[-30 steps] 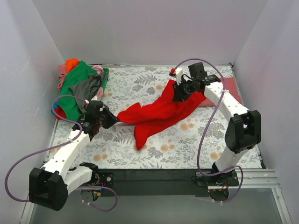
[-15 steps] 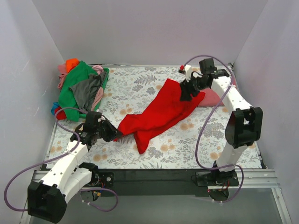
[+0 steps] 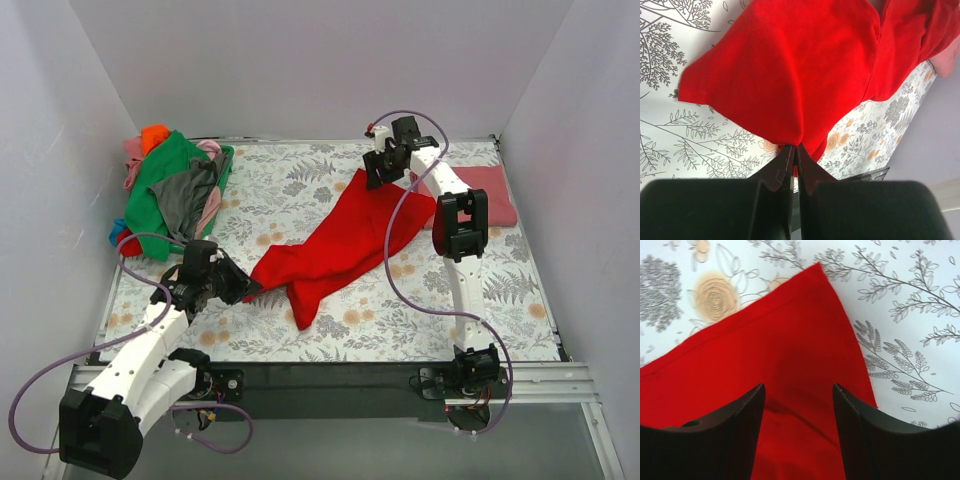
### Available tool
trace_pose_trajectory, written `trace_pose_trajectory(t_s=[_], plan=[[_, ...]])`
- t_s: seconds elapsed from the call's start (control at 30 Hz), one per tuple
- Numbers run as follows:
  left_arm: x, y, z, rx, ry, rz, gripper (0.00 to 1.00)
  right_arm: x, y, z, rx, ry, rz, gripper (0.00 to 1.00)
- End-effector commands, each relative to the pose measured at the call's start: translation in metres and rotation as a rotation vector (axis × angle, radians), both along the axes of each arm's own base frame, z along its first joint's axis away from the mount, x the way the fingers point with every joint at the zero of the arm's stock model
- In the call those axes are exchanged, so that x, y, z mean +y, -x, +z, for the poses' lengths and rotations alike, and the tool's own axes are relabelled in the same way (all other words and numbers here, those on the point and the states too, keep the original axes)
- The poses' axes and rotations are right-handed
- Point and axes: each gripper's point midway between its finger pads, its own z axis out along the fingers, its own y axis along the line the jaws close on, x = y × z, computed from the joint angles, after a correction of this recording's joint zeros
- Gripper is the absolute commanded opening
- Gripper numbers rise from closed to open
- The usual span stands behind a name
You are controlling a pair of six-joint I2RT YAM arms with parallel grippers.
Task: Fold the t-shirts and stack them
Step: Flatten the tshirt out
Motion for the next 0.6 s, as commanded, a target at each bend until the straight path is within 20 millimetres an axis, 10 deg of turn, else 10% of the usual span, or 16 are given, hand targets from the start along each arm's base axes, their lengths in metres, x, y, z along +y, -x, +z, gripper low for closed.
trace_pose_trajectory(t_s=[0.0,0.57], plan=[[0.002,-0.004,-0.001,0.002,-0.008,0.017,0.00,-0.005,-0.036,0.028,-0.135,0.015,-0.104,0.63],[0.007,-0.015,0.016,-0.045,-0.055,0.013,0.00,-0.001,-0.025,-0.030,-0.036,0.010,-0.067,0.48]])
